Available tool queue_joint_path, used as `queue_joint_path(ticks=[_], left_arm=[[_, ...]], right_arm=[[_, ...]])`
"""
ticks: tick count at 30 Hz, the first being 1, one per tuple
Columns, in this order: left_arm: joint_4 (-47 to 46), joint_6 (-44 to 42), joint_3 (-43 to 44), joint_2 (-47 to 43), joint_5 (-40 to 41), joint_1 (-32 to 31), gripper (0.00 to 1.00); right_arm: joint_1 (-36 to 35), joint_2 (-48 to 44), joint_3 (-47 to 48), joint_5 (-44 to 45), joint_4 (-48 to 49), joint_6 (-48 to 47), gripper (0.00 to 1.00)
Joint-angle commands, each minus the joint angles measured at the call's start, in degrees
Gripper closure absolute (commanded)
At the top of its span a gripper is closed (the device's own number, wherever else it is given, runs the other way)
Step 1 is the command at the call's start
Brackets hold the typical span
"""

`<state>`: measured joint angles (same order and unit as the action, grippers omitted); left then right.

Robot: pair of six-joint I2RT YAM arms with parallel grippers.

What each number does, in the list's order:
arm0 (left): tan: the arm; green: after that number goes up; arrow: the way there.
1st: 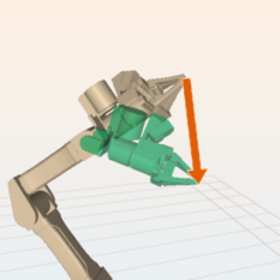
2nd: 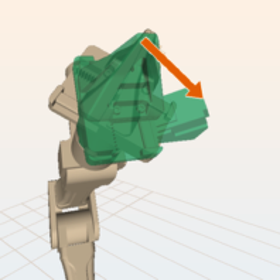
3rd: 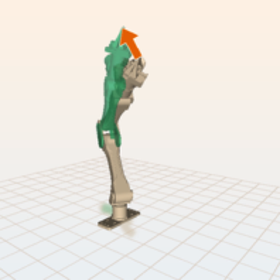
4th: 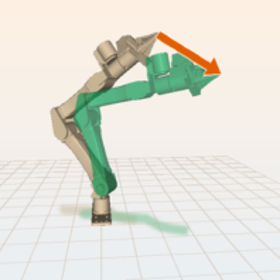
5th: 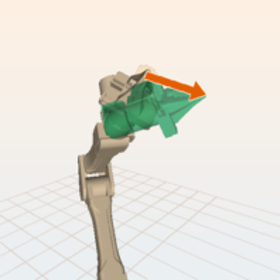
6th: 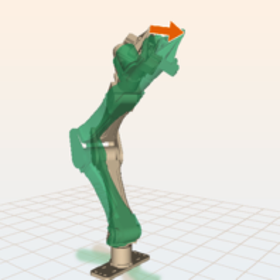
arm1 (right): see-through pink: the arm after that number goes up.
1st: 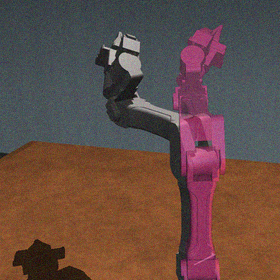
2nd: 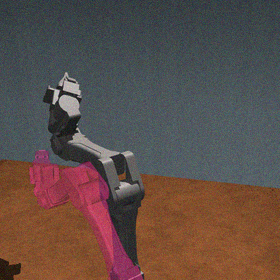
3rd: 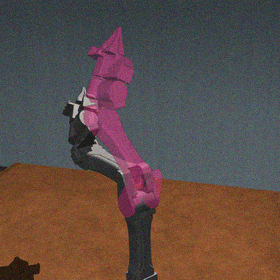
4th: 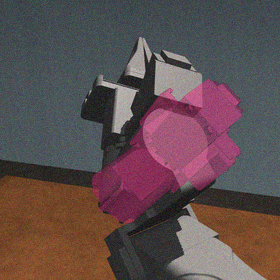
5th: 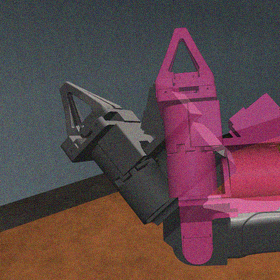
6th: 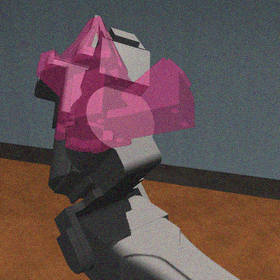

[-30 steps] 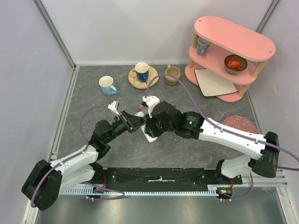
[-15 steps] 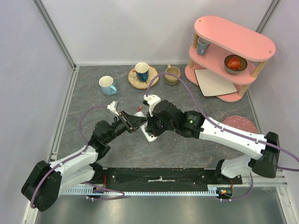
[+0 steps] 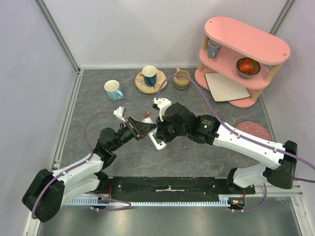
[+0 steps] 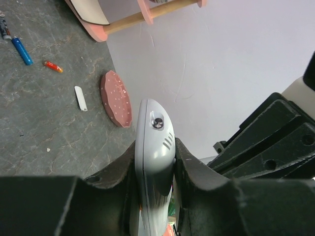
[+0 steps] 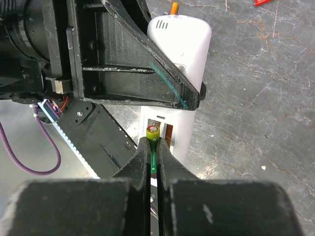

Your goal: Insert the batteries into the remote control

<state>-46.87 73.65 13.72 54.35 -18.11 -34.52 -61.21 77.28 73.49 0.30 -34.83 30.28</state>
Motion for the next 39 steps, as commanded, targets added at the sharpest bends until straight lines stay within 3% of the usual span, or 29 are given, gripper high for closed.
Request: queue_joint_path(ticks=[1,9,16,23,39], left_arm=[[-1.47,-2.02,0.44,0.76,0.09,0.16,0.98],[-1.56,-2.37,0.61,2.17,-0.61,0.16,0.98],[-2.26,-2.72,0.88,1.90,-0.88,0.16,0.98],[-6.30,-1.23,-0.53,2.08,-1.23,0.16,0.98],[-9.73,0.71,0.08,3.49,-2.72,0.16,0.98]], right_arm=[[0.83,-2.22,3.85,-0.12,-2.35,-1.89,1.00],[0.92,-1.43,4.46,-2.40,-2.69,-2.15,1.00],[2.76,3.75,12.80,-8.28,-13.06,-5.93,1.00],[3.20,7.71,15.19,-11.98,-19.40,-7.17,1.00],[3.29,9.47,13.08,-11.54,-16.59,-6.82,1.00]])
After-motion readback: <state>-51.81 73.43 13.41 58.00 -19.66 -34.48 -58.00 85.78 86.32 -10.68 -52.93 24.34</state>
